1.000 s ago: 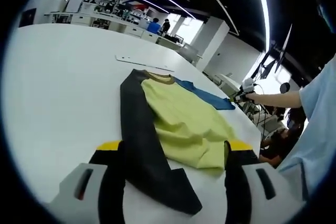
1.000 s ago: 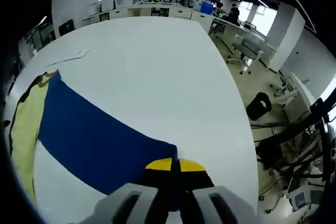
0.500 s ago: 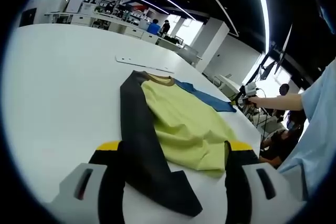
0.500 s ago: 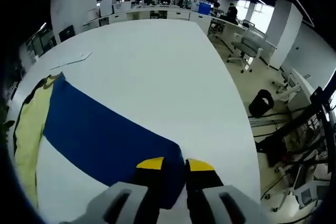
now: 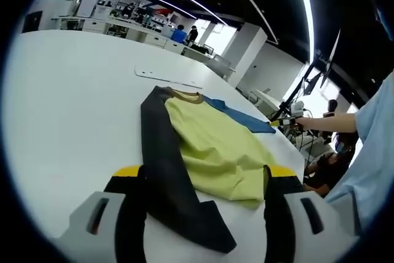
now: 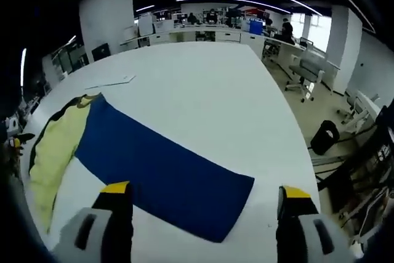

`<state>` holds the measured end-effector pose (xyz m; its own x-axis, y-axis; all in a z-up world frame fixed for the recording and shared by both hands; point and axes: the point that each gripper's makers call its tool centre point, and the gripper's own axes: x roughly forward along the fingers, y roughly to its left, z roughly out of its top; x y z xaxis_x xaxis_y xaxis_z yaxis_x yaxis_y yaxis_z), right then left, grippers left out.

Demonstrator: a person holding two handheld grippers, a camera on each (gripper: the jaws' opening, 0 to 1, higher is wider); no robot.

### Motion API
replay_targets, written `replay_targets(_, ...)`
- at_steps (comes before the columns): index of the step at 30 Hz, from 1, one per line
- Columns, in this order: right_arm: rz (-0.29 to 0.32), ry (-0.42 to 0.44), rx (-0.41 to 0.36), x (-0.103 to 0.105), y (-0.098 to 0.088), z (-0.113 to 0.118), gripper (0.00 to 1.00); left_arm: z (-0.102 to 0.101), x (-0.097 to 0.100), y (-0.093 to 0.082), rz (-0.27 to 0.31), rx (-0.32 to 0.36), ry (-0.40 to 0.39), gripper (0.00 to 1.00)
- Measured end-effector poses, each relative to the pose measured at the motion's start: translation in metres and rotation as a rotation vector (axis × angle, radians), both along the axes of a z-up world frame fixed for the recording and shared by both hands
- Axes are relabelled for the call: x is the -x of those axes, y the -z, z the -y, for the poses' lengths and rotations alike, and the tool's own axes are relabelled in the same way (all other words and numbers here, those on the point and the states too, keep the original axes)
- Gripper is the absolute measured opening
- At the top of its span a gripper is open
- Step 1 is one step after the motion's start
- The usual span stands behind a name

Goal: Fold the garment on the visible template until the final outline fits inside the template.

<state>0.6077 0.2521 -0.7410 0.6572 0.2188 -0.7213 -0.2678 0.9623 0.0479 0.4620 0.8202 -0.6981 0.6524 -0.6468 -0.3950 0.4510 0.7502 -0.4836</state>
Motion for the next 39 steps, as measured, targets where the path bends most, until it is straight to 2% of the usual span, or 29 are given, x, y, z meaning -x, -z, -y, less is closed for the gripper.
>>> replay_targets(3,0.004,-0.022,0.023,0.02,-0.011,-0.019,1.0,-0.001,0.0,0.002,-0.003,-0.005,0.002,0.75)
replay_targets(7,0.009,-0.035,0.02,0.029,-0.017,-0.025,1.0,-0.001,0.002,0.002,-0.001,-0.005,0.0,0.75)
replay_targets(14,0.027,-0.045,0.004,0.041,-0.028,-0.038,1.0,-0.001,0.006,0.001,0.004,-0.008,0.0,0.74)
replay_targets(20,0.054,-0.078,-0.024,0.042,-0.033,-0.052,1.0,-0.006,0.015,0.006,-0.005,-0.014,-0.011,0.73)
replay_targets(25,0.06,-0.154,-0.025,0.045,-0.035,-0.066,1.0,-0.007,0.026,0.01,-0.012,-0.023,-0.012,0.7)
replay_targets(34,0.079,-0.223,-0.043,0.062,-0.042,-0.087,0.98,-0.008,0.044,0.022,-0.006,-0.088,-0.009,0.62)
replay_targets(39,0.093,-0.27,-0.056,0.076,-0.046,-0.105,0.98,-0.004,0.051,0.026,-0.01,-0.073,-0.018,0.6)
